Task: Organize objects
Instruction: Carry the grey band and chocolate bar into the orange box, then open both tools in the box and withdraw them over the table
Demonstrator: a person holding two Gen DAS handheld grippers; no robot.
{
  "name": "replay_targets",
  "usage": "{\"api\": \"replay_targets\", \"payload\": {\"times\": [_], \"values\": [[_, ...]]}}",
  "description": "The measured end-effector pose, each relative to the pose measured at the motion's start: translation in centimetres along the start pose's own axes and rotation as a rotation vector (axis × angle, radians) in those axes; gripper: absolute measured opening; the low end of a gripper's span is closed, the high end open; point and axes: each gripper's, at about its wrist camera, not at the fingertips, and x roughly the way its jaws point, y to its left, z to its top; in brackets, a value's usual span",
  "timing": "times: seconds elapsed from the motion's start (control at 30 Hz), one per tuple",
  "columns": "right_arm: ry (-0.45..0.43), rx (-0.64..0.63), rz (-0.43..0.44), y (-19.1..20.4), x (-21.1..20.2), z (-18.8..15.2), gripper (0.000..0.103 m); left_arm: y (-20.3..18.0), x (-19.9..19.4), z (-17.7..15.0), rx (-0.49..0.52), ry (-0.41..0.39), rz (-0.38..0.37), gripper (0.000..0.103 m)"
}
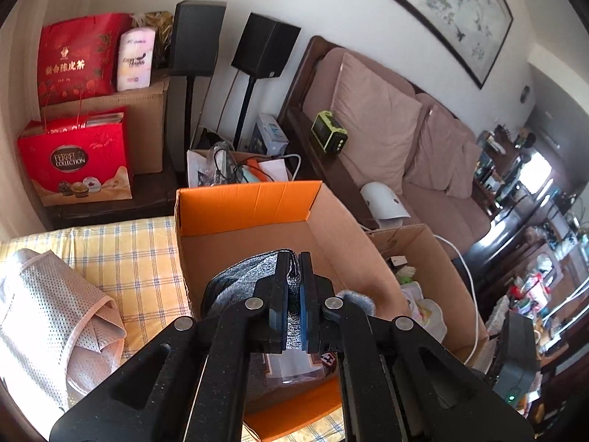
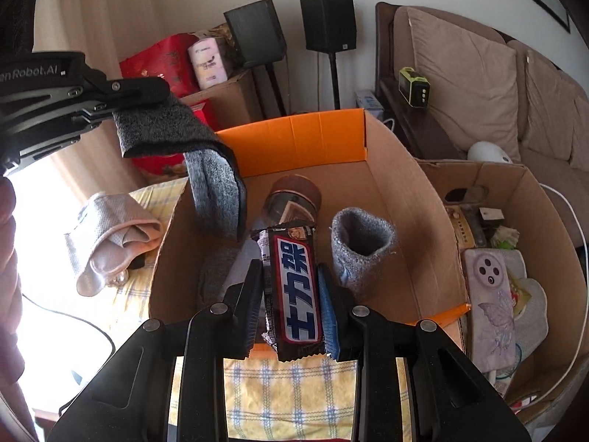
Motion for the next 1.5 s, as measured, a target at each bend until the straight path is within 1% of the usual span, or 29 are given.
{"api": "replay_targets", "payload": {"times": [0.17, 0.2, 0.23, 0.27, 0.3, 0.33, 0.47, 0.5, 0.57, 0.63, 0.67, 0.73, 0.77, 0.8, 0.83, 0.87, 0.93, 1.03, 1.1, 1.17, 1.23, 1.5], "values": [[0.013, 0.033, -0.003, -1.0, 1.7, 0.1, 0.028, 1.3, 2.9, -1.5, -0.013, 0.078, 0.031, 0.005], [0.017, 0.037, -0.004, -1.1, 2.0, 0.1, 0.028, 1.5, 3.4, -1.8, -0.013, 0.1, 0.036, 0.009], [0.021, 0.04, -0.005, -1.2, 2.3, 0.1, 0.028, 1.6, 3.8, -2.2, -0.017, 0.12, 0.035, 0.019], [0.024, 0.043, -0.008, -1.3, 2.6, 0.1, 0.028, 1.8, 4.2, -2.5, -0.025, 0.136, 0.031, 0.025], [0.025, 0.044, -0.014, -1.4, 2.9, 0.1, 0.028, 2.0, 4.4, -2.8, -0.035, 0.144, 0.026, 0.038], [0.026, 0.045, -0.021, -1.5, 3.2, 0.1, 0.028, 2.3, 4.5, -3.0, -0.045, 0.147, 0.019, 0.045], [0.033, 0.068, -0.039, -2.1, 4.2, 0.1, 0.03, 2.8, 4.2, -3.4, -0.056, 0.147, 0.014, 0.046], [0.032, 0.075, -0.042, -2.2, 4.2, 0.1, 0.032, 2.8, 4.1, -3.3, -0.05, 0.145, 0.018, 0.048], [0.025, 0.076, -0.052, -2.2, 4.0, 0.1, 0.043, 2.8, 3.5, -3.3, -0.038, 0.131, 0.035, 0.052], [0.007, 0.074, -0.054, -2.1, 3.4, 0.1, 0.05, 2.9, 2.7, -3.3, -0.039, 0.111, 0.039, 0.062], [0.002, 0.075, -0.052, -2.1, 3.2, 0.1, 0.053, 3.0, 2.2, -3.3, -0.044, 0.103, 0.037, 0.065], [-0.007, 0.077, -0.051, -2.0, 2.6, 0.2, 0.054, 3.1, 1.3, -3.3, -0.041, 0.09, 0.029, 0.082], [-0.011, 0.077, -0.051, -2.0, 2.4, 0.3, 0.057, 3.1, 0.8, -3.3, -0.033, 0.079, 0.027, 0.087], [-0.014, 0.077, -0.051, -1.9, 2.2, 0.3, 0.059, 3.0, 0.3, -3.3, -0.024, 0.066, 0.032, 0.094], [-0.018, 0.075, -0.051, -1.8, 2.0, 0.3, 0.066, 2.9, -0.2, -3.4, -0.014, 0.055, 0.04, 0.099], [-0.019, 0.072, -0.048, -1.6, 1.8, 0.3, 0.074, 2.9, -0.6, -3.5, -0.004, 0.044, 0.051, 0.099], [-0.019, 0.062, -0.041, -1.3, 1.6, 0.3, 0.084, 2.9, -1.3, -3.6, 0.012, 0.033, 0.073, 0.099], [-0.019, 0.041, -0.061, -0.6, 1.3, 0.3, 0.086, 3.2, -2.2, -3.9, 0.023, 0.027, 0.092, 0.1], [-0.026, 0.031, -0.066, -0.2, 1.0, 0.3, 0.091, 3.6, -2.8, -4.2, 0.021, 0.019, 0.105, 0.103], [-0.032, 0.026, -0.068, 0.1, 0.7, 0.3, 0.099, 4.1, -3.4, -4.4, 0.017, 0.011, 0.112, 0.103], [-0.04, 0.019, -0.072, 0.5, 0.4, 0.4, 0.101, 4.7, -3.9, -4.7, 0.009, 0.01, 0.119, 0.103], [-0.058, 0.012, -0.069, 1.4, -0.6, 0.5, 0.102, 6.6, -5.5, -6.2, 0.004, 0.0, 0.158, 0.103]]}}
